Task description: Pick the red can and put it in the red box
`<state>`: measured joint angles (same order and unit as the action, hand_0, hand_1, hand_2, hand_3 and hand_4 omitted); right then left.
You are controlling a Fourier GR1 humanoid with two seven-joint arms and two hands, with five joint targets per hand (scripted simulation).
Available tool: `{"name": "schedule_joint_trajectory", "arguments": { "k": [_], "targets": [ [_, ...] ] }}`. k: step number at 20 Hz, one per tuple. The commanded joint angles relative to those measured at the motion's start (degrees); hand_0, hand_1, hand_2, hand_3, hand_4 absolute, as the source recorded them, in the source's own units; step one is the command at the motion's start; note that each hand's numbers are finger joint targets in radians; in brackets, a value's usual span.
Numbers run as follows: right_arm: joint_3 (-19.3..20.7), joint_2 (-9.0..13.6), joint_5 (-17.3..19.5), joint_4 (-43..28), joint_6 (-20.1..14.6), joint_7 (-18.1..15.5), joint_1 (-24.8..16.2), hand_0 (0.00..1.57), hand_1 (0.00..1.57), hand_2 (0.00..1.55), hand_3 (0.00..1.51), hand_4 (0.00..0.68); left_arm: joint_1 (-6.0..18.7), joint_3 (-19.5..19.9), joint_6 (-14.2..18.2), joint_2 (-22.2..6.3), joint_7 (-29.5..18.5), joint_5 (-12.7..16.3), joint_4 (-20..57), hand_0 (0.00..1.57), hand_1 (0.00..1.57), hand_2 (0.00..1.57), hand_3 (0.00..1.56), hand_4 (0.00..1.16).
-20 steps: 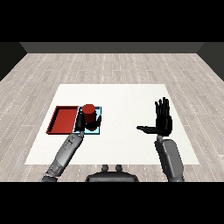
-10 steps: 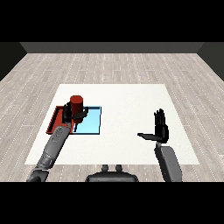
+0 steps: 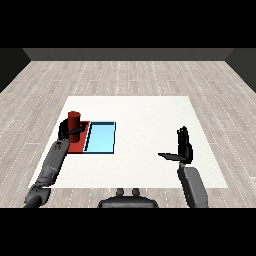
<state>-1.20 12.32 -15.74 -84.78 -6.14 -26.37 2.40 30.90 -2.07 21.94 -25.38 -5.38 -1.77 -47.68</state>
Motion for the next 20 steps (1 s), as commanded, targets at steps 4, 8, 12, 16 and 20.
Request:
{"name": "schedule_joint_trajectory", "arguments": {
  "k": [4,8,12,16,20],
  "targets": [
    [0.7,-0.2,0.5,2.6,1.7,-2.7,2.2,0.0,0.0,0.0,0.0,0.0,4.7,4.2,1.0,-0.8,-8.1,-2.4,24.1,1.57,1.57,1.57,1.5,1.04],
    [1.4,0.7,1.1,0.7,1.4,-4.0,1.1,0.0,0.0,0.0,0.0,0.0,9.2,2.8,3.9,-0.7,-0.5,-5.6,33.1,1.01,1.01,1.06,1.21,0.94],
    [0.0,-0.6,2.0,-2.7,0.2,-3.8,-1.3,0.0,0.0,0.0,0.0,0.0,10.3,3.9,3.4,-1.3,-0.3,-5.7,39.4,0.64,0.64,0.67,0.14,0.68],
    [0.7,0.2,2.6,-1.9,0.1,-3.6,0.6,0.0,0.0,0.0,0.0,0.0,9.7,7.5,3.5,2.5,-3.6,-2.4,40.6,1.13,1.13,1.09,0.0,0.53],
    [-1.8,-2.5,3.1,-5.1,-0.8,-3.4,-0.5,0.0,0.0,0.0,0.0,0.0,12.9,1.0,-3.3,-1.8,0.6,-9.3,44.2,0.0,0.0,0.0,0.0,0.65]
  ]
}}
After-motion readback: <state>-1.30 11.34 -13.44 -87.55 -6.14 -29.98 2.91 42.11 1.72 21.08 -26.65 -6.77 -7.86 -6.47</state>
